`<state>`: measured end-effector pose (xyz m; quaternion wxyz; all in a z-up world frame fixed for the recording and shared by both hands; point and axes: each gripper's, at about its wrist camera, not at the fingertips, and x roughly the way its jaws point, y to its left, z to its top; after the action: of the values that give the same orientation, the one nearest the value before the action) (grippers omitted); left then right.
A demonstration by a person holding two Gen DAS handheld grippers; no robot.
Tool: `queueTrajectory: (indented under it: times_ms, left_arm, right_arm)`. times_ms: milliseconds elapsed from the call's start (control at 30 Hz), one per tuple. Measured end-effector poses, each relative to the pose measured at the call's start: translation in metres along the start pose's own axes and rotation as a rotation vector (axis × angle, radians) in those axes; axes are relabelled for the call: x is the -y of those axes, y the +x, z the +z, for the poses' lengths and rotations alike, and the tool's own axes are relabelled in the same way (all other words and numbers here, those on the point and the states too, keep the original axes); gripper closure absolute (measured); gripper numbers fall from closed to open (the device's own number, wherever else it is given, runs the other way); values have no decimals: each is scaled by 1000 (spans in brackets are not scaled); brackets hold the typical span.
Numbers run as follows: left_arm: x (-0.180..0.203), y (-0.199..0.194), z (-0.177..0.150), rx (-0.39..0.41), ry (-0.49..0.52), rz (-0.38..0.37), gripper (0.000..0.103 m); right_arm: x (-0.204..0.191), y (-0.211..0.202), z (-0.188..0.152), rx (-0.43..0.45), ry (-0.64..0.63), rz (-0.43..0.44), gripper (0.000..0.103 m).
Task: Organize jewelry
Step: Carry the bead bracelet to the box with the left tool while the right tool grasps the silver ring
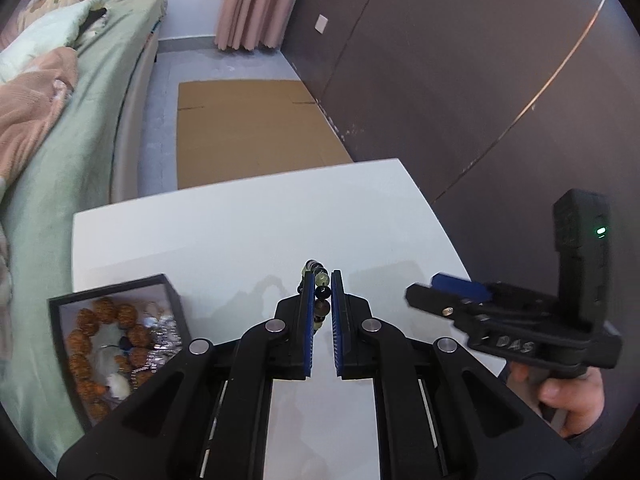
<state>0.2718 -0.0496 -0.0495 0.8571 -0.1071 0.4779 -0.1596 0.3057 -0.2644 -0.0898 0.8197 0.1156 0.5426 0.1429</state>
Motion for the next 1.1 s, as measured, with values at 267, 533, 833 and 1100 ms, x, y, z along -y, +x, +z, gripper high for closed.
queueTrajectory:
  times_ms: [267,533,833,1100]
  left_arm:
    - [-22,-17,0,31,-30,7,95]
    - [-48,-51,1,93,-71,-1,95]
    - [-73,-81,-4,139,-98,6,95]
    - [-94,-91,-10,136,-120,18,95]
  right_arm:
    - [-32,33,-3,-67,-33,-11,70]
    - [-61,60,-6,-95,-84,-70,76]
    - [-83,87,-7,-118,-139,-180,83]
    - [-94,83,-6,-99,-170,-233,91]
